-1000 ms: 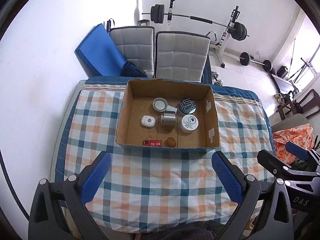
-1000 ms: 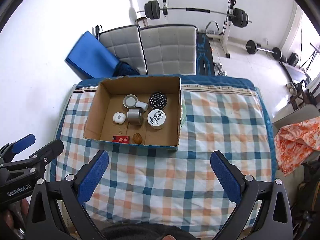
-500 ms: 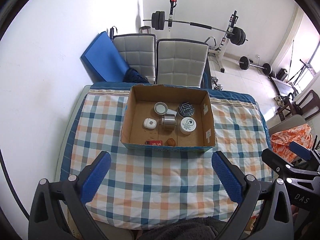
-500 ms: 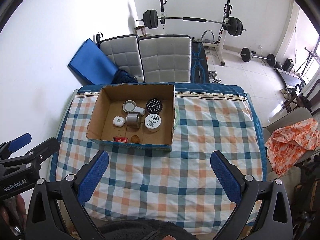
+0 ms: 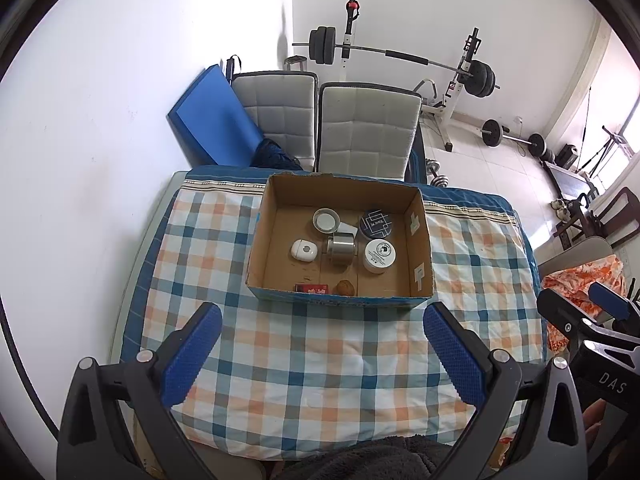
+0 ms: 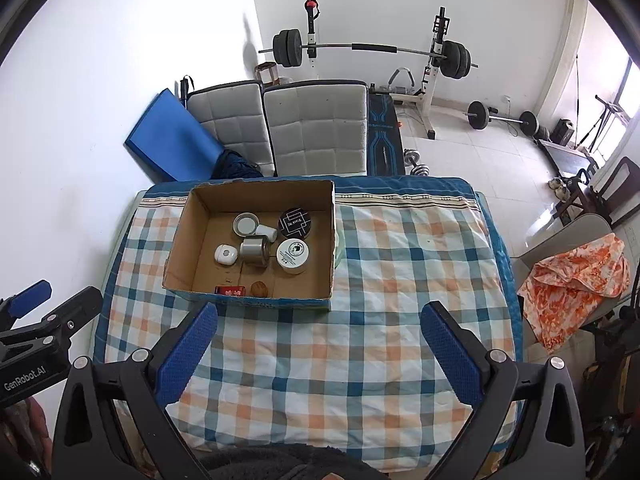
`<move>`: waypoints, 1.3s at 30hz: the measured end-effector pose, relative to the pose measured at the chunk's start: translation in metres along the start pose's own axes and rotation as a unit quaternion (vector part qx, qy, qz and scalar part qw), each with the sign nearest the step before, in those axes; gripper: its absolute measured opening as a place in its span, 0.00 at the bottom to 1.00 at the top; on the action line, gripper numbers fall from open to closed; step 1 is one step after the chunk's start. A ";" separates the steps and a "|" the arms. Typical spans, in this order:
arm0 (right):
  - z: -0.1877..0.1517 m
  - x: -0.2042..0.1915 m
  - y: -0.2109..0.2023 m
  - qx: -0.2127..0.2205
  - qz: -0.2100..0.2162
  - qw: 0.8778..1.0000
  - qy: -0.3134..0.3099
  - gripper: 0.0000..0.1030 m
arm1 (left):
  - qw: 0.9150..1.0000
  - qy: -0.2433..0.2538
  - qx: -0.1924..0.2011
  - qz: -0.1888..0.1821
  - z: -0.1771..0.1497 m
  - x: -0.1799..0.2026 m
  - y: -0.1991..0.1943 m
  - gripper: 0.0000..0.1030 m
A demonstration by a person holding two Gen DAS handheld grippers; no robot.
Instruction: Organize rigid objects
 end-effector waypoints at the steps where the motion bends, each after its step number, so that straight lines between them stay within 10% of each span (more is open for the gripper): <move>1: 0.000 0.000 -0.001 0.002 -0.002 1.000 0.000 1.00 | 1.000 0.001 0.001 0.000 0.000 0.000 0.000 1.00; 39: 0.010 0.008 -0.007 0.022 -0.020 0.999 0.018 1.00 | 0.999 0.020 0.025 0.008 0.015 0.014 0.002 1.00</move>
Point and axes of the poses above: each gripper's, at about its wrist camera, not at the fingertips, and y roughly the way its jaws point, x to its right, z to its top, the point moved 3 cm from there along y, roughly the way its jaws point
